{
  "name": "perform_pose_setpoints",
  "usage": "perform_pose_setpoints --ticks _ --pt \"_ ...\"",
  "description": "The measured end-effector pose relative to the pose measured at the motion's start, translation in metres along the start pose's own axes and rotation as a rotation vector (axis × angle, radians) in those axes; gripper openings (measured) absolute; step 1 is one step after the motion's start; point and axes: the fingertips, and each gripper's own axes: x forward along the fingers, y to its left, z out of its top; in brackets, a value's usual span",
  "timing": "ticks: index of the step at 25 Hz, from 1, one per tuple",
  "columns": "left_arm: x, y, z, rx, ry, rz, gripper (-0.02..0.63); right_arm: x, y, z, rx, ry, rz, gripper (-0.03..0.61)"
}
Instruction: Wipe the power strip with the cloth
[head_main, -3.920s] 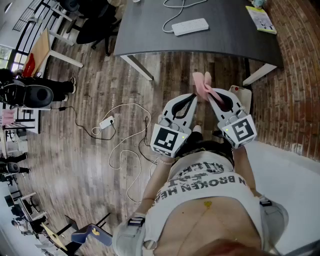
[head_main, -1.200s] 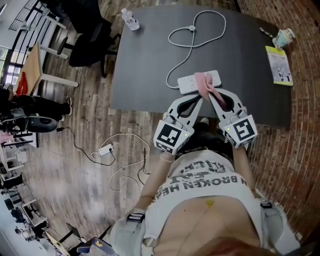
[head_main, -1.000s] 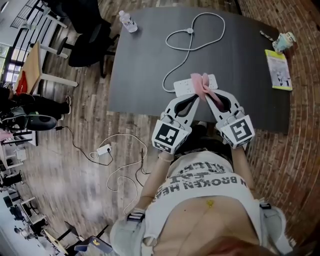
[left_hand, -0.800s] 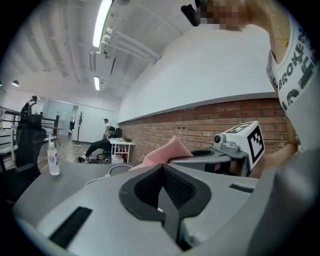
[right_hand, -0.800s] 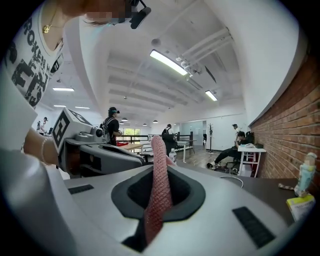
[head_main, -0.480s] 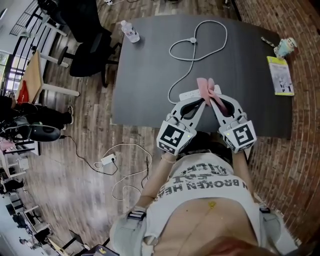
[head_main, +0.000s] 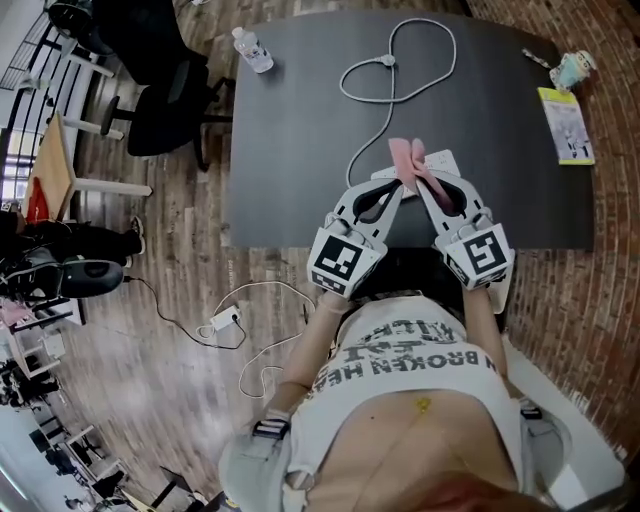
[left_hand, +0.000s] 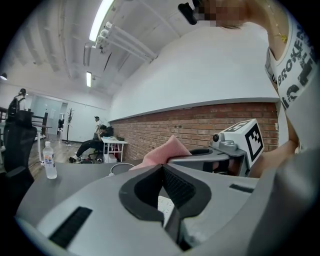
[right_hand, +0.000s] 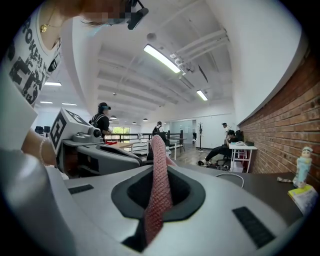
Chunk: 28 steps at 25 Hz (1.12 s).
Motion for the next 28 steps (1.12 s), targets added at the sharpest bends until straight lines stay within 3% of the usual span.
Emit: perform_pose_setpoints --ticks 7,17,28 --pt "-0.006 0.015 -0.017 -0.022 0.04 0.008 0.008 0.006 -0.005 -0.014 -0.001 0.042 -0.012 0.017" --pt "-0.006 0.042 -0.069 -0.055 0.133 0.059 0.011 0.011 -0.018 -0.034 -0.014 0.101 -0.015 0.017" --pt "0.009 0.051 -0.161 -0.096 0.372 0.008 0.135 0.005 -0.026 -0.057 0.019 0.155 -0.047 0.017"
